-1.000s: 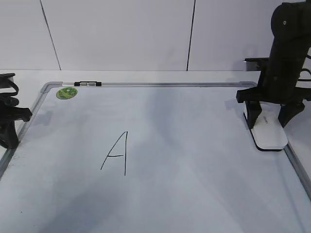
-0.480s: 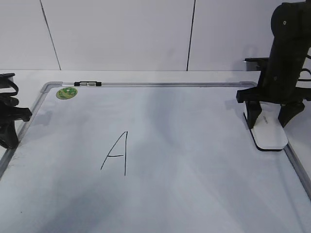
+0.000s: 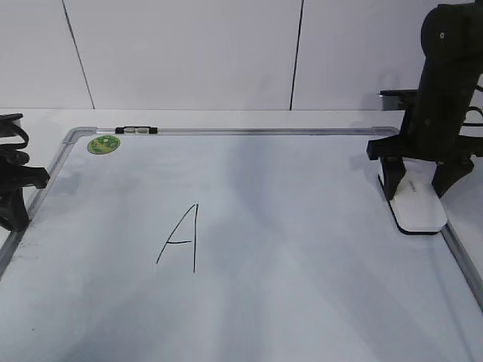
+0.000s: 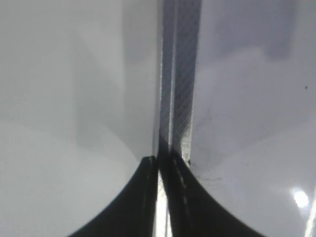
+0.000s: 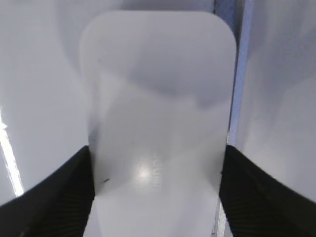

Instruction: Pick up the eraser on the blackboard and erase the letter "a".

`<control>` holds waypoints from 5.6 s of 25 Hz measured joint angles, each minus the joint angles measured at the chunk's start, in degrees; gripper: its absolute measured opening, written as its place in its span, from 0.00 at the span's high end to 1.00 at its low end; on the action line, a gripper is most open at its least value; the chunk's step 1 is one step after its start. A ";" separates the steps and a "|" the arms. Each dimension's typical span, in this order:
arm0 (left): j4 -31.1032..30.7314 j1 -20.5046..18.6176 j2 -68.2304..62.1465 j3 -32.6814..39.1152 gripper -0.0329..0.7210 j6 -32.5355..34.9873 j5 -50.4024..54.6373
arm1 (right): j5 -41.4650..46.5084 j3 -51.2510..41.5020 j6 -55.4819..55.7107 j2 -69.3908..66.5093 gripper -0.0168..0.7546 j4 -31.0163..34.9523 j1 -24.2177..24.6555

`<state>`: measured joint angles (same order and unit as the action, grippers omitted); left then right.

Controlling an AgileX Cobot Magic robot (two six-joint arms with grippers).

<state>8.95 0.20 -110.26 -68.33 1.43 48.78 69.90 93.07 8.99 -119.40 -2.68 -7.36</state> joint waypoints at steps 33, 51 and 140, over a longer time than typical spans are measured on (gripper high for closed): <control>-2.06 -0.09 0.26 -0.13 0.66 0.00 0.00 | 0.00 0.10 -0.75 1.01 0.11 1.04 0.00; -3.52 -0.09 7.33 -7.05 0.47 0.00 8.32 | 0.00 1.01 -0.75 5.86 0.11 1.16 0.00; -1.58 8.99 96.02 38.57 0.42 3.12 14.19 | -2.45 -63.76 -2.70 117.14 0.21 -3.16 -0.62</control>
<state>7.37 9.19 -14.24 -29.75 4.55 62.97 67.45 29.31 6.29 -2.27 -5.84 -7.98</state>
